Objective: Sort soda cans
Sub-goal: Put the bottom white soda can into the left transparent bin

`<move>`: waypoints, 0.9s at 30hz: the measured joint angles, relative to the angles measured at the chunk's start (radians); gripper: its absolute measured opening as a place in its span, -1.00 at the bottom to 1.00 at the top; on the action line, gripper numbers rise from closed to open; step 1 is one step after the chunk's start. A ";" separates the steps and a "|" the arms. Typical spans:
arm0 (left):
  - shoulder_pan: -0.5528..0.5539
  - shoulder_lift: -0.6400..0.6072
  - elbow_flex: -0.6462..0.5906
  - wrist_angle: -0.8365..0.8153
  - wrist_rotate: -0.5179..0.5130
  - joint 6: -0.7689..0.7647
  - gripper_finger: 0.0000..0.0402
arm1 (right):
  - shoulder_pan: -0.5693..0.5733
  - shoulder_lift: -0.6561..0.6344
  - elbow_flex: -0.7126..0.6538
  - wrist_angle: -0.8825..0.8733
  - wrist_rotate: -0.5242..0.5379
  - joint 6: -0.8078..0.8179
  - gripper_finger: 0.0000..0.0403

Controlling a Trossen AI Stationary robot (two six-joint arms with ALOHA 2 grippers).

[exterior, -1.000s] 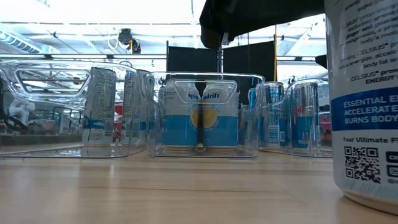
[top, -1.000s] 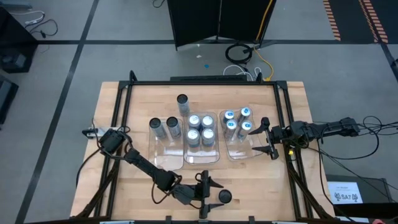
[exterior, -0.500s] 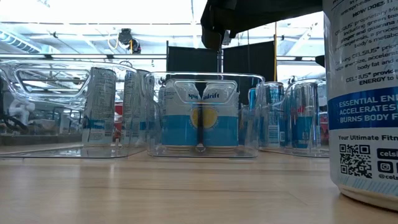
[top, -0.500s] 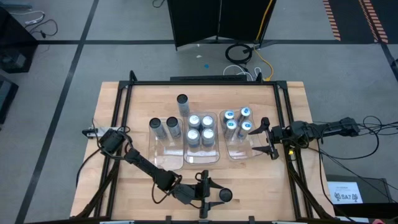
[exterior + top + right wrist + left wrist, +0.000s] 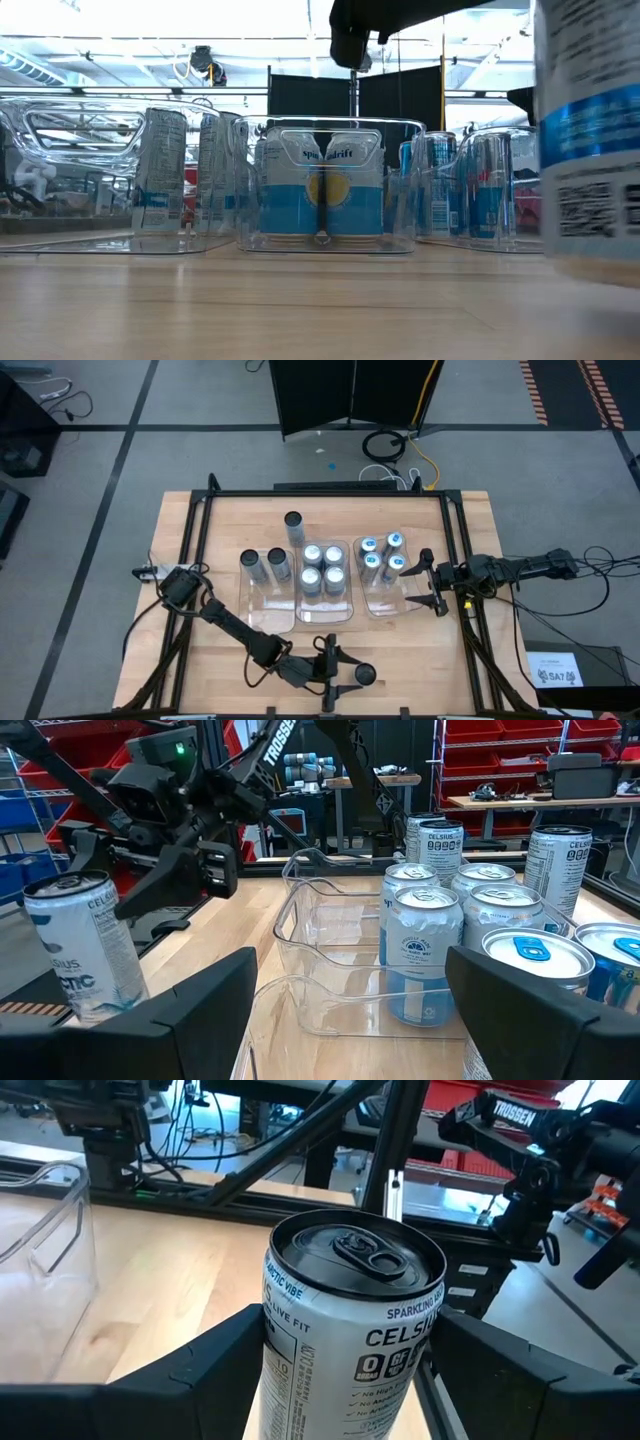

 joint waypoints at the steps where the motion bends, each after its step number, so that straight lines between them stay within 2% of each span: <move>1: 0.000 0.000 0.004 -0.002 0.000 0.000 0.39 | 0.000 0.000 0.000 0.000 0.000 0.000 0.58; 10: 0.001 -0.024 0.015 -0.006 -0.036 0.004 0.39 | 0.000 0.000 0.000 0.000 0.000 0.000 0.58; 16: 0.001 -0.080 0.017 -0.010 -0.090 0.072 0.39 | 0.000 0.000 0.000 0.000 0.000 0.000 0.58; 21: 0.002 -0.124 0.017 -0.014 -0.090 0.157 0.39 | 0.000 0.000 0.000 0.000 0.000 0.000 0.58; 27: 0.007 -0.176 0.017 -0.035 -0.090 0.157 0.39 | 0.000 0.000 0.000 0.000 0.000 0.000 0.58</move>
